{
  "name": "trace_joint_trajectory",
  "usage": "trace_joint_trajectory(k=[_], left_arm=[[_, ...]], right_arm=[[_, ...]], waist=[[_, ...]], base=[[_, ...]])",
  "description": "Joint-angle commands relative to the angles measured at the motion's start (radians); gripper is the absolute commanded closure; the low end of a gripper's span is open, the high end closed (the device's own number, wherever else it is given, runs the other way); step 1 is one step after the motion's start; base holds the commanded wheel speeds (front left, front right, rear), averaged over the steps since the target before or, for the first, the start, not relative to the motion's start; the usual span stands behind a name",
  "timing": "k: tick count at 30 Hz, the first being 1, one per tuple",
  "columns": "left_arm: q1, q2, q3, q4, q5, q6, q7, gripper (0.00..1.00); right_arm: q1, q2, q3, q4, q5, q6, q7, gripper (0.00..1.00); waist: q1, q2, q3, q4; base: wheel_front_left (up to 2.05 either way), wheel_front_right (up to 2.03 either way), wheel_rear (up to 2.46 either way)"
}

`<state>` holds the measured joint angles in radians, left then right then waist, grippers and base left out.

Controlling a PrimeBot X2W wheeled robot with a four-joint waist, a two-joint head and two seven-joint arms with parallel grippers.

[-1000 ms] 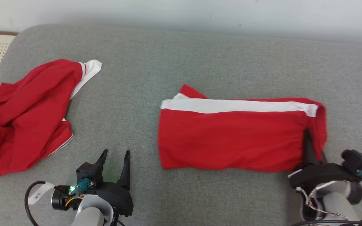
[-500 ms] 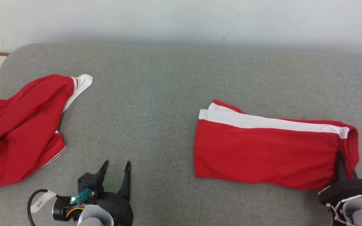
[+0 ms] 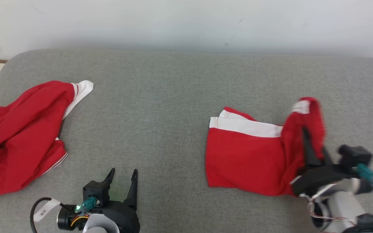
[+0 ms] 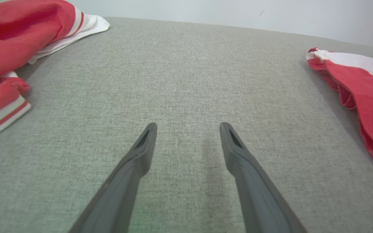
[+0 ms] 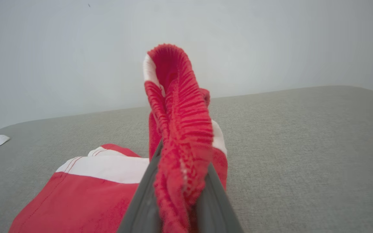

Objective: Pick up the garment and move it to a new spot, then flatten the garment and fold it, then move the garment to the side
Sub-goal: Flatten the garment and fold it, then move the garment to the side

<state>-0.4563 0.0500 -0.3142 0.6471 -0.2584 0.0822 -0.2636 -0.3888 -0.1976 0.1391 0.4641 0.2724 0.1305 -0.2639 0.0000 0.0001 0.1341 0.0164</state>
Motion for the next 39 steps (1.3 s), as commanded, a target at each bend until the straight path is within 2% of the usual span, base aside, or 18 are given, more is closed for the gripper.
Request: trace_joint_trajectory(k=[1,7,15,16,17,18,22,26,30,31,35,39], left_arm=[[0.007,0.001,-0.003,0.0,-0.008,0.004,-0.001,0.0],[-0.003,0.001,-0.022,-0.014,-0.034,0.003,-0.001,0.0],[-0.014,0.001,-0.051,-0.025,-0.047,0.012,-0.001,0.0],[-0.014,0.001,-0.053,-0.026,-0.051,0.013,-0.001,0.0],[-0.012,0.001,-0.054,-0.026,-0.057,0.013,-0.001,0.0],[-0.013,0.001,-0.058,-0.027,-0.058,0.013,-0.001,0.0],[-0.009,0.001,-0.055,-0.034,-0.065,0.022,-0.001,0.0],[-0.008,0.001,-0.043,-0.04,-0.054,0.022,-0.001,0.0],[-0.007,0.001,-0.038,-0.047,-0.044,0.021,-0.001,0.0],[-0.004,0.001,-0.038,-0.05,-0.04,0.022,-0.001,0.0],[-0.001,0.001,-0.042,-0.053,-0.035,0.02,-0.001,0.0],[-0.002,0.001,-0.046,-0.054,-0.032,0.019,-0.001,0.0]], right_arm=[[-0.009,0.003,0.038,-0.004,0.009,0.0,-0.001,1.0],[-0.05,0.014,0.218,0.042,0.051,0.0,0.002,1.0],[-0.113,0.046,0.323,0.15,0.076,0.0,-0.001,1.0],[-0.119,0.049,0.328,0.162,0.078,0.0,-0.001,0.82],[-0.123,0.055,0.333,0.174,0.085,0.0,-0.001,0.55],[-0.129,0.061,0.338,0.183,0.092,0.0,-0.001,0.0],[-0.131,0.068,0.337,0.155,0.114,0.0,-0.002,0.0],[-0.105,0.063,0.32,0.071,0.133,0.0,-0.002,0.0],[-0.062,0.043,0.256,-0.006,0.139,0.0,-0.001,0.0],[-0.035,0.036,0.205,-0.023,0.14,0.0,-0.001,0.0],[0.019,0.022,0.13,-0.014,0.129,0.0,0.0,0.0],[0.047,0.022,0.112,0.023,0.128,0.0,-0.001,0.0]], waist=[[0.0,-0.0001,0.003,0.01],[0.0,-0.0001,0.017,0.058],[0.0,-0.0001,0.04,0.127],[0.0,-0.0001,0.042,0.135],[0.0,-0.0001,0.044,0.139],[0.0,-0.0001,0.046,0.144],[0.0,-0.0001,0.05,0.144],[0.0,-0.0001,0.046,0.124],[0.0,-0.0001,0.043,0.099],[0.0,-0.0001,0.043,0.088],[0.0,-0.0001,0.046,0.077],[0.0,-0.0001,0.05,0.077]], base=[[0.0,0.0,0.0],[0.0,0.0,0.0],[0.0,0.0,0.0],[0.0,0.0,0.0],[0.0,0.0,0.0],[0.0,0.0,0.0],[0.0,0.0,0.0],[0.0,0.0,0.0],[0.0,0.0,0.0],[0.0,0.0,0.0],[0.0,0.0,0.0],[0.0,0.0,0.0]])
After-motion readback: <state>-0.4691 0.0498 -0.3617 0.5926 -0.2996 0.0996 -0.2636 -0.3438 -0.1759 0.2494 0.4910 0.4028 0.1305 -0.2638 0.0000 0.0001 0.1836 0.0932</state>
